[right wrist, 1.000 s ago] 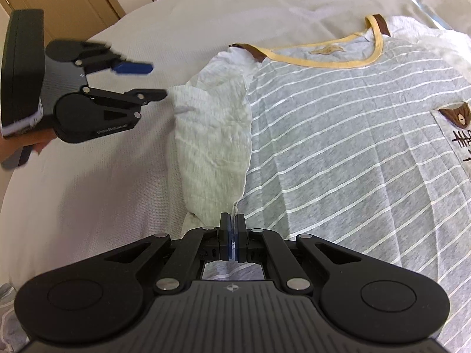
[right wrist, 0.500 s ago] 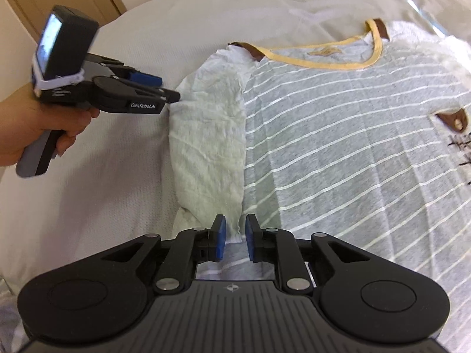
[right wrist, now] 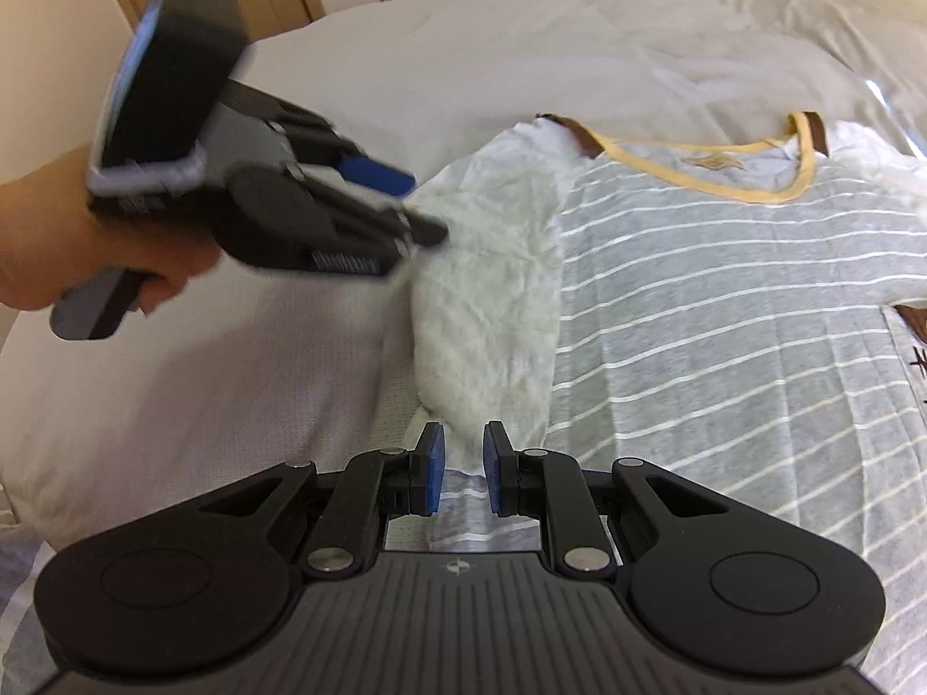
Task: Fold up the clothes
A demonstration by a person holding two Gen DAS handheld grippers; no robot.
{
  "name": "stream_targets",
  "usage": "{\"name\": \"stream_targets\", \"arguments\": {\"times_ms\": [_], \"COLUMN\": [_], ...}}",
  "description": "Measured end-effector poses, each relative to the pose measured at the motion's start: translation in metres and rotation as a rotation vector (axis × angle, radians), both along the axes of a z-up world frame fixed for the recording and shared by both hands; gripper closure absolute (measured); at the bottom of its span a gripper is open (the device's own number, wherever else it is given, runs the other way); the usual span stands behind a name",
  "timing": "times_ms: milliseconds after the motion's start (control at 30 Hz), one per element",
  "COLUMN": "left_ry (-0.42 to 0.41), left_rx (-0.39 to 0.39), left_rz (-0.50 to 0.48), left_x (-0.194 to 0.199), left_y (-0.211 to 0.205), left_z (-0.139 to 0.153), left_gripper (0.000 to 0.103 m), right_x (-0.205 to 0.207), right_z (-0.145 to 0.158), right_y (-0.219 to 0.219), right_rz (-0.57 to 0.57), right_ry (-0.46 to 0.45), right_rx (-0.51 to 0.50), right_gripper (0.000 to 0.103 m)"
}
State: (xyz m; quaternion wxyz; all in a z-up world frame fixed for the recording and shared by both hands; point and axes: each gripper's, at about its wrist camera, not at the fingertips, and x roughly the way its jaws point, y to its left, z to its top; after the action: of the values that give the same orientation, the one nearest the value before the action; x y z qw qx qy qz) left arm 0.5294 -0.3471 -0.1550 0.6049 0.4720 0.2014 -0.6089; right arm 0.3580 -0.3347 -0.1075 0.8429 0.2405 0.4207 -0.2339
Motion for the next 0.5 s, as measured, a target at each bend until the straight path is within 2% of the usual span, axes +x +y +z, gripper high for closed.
{"name": "stream_targets", "arguments": {"times_ms": [133, 267, 367, 433, 500], "left_ry": [0.013, 0.032, 0.012, -0.016, -0.005], "left_rx": [-0.028, -0.097, -0.064, -0.042, -0.040], "left_rz": [0.052, 0.023, -0.010, -0.003, 0.030], "left_x": [0.006, -0.007, -0.016, -0.016, -0.011], "left_y": [0.006, 0.013, 0.007, 0.006, 0.006], "left_z": [0.012, 0.030, 0.018, 0.005, 0.001], "left_gripper": [0.069, 0.069, 0.069, 0.069, 0.069], "right_x": [-0.003, 0.004, 0.016, 0.025, 0.032], "right_z": [0.001, 0.006, 0.002, -0.011, -0.024], "right_y": [0.001, 0.006, 0.008, 0.009, 0.009], "right_rz": [0.002, 0.048, 0.085, 0.119, 0.141], "right_ry": [0.001, -0.024, -0.043, -0.015, 0.029], "right_rx": [-0.013, -0.061, -0.080, -0.060, -0.031], "right_gripper": [0.085, 0.085, 0.085, 0.085, 0.085]}}
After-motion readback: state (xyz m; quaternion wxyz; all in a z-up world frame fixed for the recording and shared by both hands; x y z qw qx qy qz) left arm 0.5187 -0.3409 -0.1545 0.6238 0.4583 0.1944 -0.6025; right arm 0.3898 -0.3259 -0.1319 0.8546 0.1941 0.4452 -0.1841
